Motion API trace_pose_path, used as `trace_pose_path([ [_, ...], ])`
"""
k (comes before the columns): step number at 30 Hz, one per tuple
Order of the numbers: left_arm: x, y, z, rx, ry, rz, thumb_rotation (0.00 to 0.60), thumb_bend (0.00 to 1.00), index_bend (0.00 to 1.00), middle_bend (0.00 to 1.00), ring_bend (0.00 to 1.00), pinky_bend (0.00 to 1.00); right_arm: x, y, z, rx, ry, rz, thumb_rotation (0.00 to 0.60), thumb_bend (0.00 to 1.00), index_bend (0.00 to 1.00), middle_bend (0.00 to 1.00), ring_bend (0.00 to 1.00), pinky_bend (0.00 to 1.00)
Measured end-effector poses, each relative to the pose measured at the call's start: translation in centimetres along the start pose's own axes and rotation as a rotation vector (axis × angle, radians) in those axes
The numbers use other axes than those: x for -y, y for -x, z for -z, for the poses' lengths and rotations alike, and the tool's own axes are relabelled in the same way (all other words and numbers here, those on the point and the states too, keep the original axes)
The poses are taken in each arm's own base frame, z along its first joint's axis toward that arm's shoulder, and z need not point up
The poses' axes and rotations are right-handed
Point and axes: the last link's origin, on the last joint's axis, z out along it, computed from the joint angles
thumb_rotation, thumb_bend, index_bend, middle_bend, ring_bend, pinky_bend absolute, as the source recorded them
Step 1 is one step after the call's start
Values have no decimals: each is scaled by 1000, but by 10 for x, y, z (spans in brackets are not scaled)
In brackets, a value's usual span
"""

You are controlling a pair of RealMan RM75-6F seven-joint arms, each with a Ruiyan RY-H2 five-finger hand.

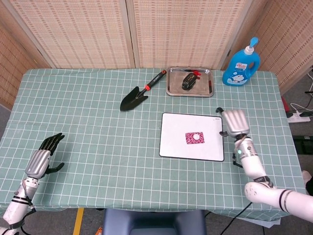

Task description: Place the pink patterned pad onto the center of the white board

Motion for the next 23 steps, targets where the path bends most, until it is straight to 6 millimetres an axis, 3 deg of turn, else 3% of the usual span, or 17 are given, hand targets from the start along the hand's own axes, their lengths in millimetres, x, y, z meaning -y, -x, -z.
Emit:
trace_pose_path([
  [2,0,1,0,3,1,-11,600,218,0,0,0,0,-23,3,15,-39,31,-15,519,0,130,331,197,455],
  [4,0,2,0,4,0,-21,600,218,0,0,0,0,-44,7,29,-76,62,-30,514,0,101,189,61,301],
  [6,1,3,0,2,-7,-35,600,218,0,0,0,0,-70,14,45,-121,100,-45,511,0,39,54,0,103],
  [8,3,3,0,-4,-17,-43,600,218,0,0,0,0,-97,23,60,-150,135,-55,496,0,2,2,0,8],
  [12,5,2,2,-21,-24,-51,600,219,0,0,0,0,-144,41,88,-202,194,-73,403,0,0,0,0,0],
  [17,7,0,5,-47,-32,-27,600,219,0,0,0,0,-185,70,122,-208,252,-160,388,0,0,0,0,0],
  [23,7,3,4,-49,-32,-48,600,219,0,0,0,0,-189,85,128,-209,260,-204,381,0,0,0,0,0],
])
